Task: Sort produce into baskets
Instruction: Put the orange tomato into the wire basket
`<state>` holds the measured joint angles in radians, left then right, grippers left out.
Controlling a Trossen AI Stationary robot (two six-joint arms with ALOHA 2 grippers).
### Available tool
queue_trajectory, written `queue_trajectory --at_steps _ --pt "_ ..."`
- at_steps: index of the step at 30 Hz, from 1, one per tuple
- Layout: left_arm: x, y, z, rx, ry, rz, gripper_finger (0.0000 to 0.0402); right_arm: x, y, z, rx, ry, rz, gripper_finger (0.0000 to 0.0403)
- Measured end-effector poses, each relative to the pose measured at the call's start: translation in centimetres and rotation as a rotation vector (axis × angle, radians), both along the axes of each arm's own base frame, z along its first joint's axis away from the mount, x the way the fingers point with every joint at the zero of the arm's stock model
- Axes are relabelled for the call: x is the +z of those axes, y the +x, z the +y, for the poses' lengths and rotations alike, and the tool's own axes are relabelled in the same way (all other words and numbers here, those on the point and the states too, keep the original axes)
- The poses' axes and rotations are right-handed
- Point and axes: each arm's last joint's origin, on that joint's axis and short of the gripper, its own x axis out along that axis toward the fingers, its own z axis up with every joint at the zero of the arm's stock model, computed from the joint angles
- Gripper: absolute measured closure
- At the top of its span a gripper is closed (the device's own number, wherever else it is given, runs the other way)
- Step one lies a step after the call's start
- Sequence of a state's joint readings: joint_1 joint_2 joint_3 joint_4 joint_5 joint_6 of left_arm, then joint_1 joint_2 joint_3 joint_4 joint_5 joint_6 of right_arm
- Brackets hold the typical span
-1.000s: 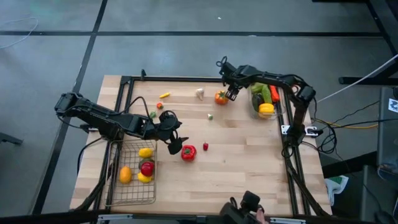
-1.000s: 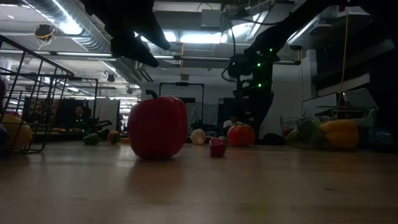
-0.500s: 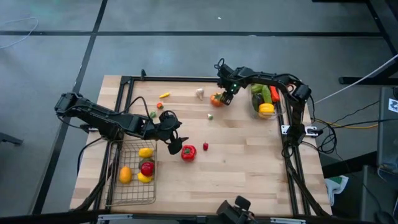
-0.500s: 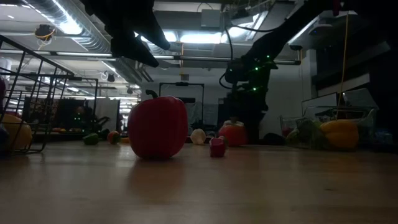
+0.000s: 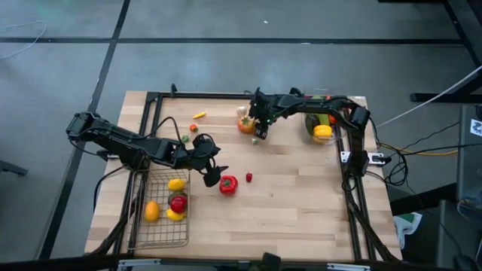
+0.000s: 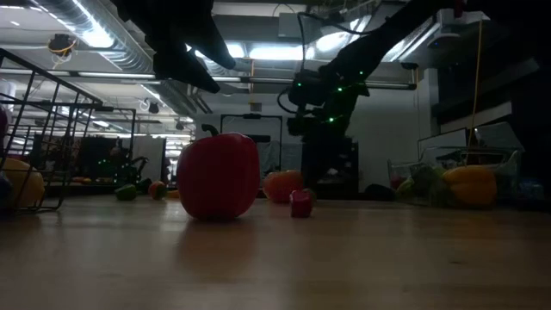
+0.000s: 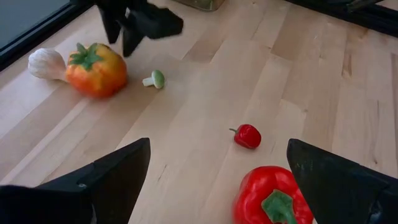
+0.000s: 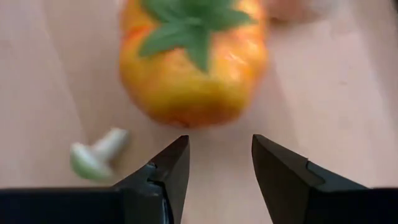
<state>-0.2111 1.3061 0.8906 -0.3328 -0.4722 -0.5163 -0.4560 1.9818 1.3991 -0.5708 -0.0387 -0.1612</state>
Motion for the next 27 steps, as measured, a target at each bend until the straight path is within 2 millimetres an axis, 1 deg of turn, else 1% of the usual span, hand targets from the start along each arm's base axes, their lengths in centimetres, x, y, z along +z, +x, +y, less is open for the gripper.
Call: queue_trajectory --at_steps 4,10,13,18,23,27 --pt "0.0 0.0 0.0 0.000 0.000 -0.001 0.0027 -0.9 1.5 1.4 0.046 -0.015 -0.032 0.0231" --pt "0.0 0.0 0.0 0.000 0.000 -0.001 0.0027 -2.3 3.2 2.6 0.090 -0.039 -0.087 0.0231" --pt "0.0 0.0 0.0 0.000 0.000 -0.001 0.0027 -2.6 3.9 3.2 0.113 -0.044 -0.119 0.0231" --pt "0.0 0.0 0.1 0.005 0.003 -0.003 0.0027 -2.3 5.0 4.2 0.150 -0.061 -0.207 0.0231" --pt "0.1 0.0 0.1 0.006 0.002 -0.006 0.0027 -1.6 6.0 4.6 0.177 -0.083 -0.313 0.0231" --pt "0.1 0.1 0.2 0.014 0.004 -0.011 0.0027 -1.5 6.1 4.7 0.203 -0.050 -0.340 0.0231"
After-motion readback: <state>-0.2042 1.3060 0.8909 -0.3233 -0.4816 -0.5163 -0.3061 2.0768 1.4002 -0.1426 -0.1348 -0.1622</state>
